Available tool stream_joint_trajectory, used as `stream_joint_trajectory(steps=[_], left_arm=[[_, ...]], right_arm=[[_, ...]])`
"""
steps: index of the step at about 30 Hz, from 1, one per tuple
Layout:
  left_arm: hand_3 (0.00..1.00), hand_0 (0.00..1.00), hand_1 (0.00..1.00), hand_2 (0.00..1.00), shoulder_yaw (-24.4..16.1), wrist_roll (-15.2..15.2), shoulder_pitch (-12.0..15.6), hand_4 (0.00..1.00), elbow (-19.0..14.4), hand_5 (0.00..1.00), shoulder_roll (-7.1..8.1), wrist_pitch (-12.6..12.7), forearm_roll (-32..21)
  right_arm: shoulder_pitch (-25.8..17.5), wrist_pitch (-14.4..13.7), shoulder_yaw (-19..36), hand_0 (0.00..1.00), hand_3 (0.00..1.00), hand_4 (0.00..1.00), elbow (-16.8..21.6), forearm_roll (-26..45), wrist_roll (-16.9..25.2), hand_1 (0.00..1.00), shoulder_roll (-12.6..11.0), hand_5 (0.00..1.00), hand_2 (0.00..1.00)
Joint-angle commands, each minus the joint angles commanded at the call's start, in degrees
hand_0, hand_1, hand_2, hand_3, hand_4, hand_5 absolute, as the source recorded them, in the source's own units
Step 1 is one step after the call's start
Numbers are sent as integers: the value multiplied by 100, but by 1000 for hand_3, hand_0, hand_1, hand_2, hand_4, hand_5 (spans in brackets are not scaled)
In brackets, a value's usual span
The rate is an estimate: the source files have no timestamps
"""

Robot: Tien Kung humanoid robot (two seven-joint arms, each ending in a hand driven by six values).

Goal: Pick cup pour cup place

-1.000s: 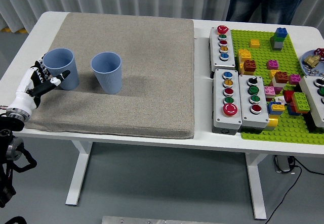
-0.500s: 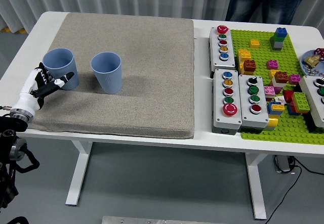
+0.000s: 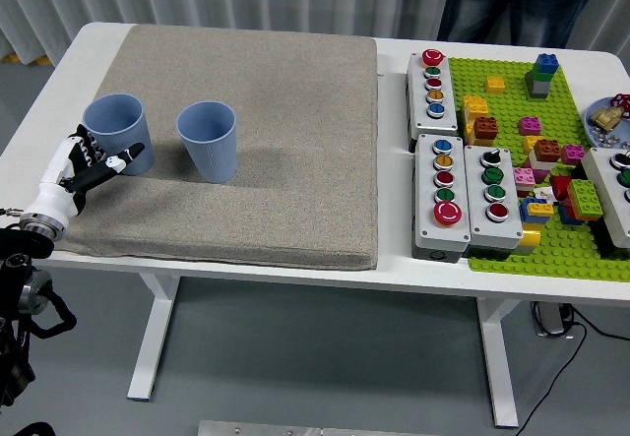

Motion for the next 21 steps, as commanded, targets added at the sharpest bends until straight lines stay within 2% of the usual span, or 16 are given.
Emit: stream_joint_trajectory(steps=[21], left_arm=[[998, 986, 972, 998, 101, 8, -331, 941, 204, 280, -45, -3, 10]], right_arm=[[53, -3, -8, 748, 611, 87, 0, 35, 8, 700, -25, 291, 757]])
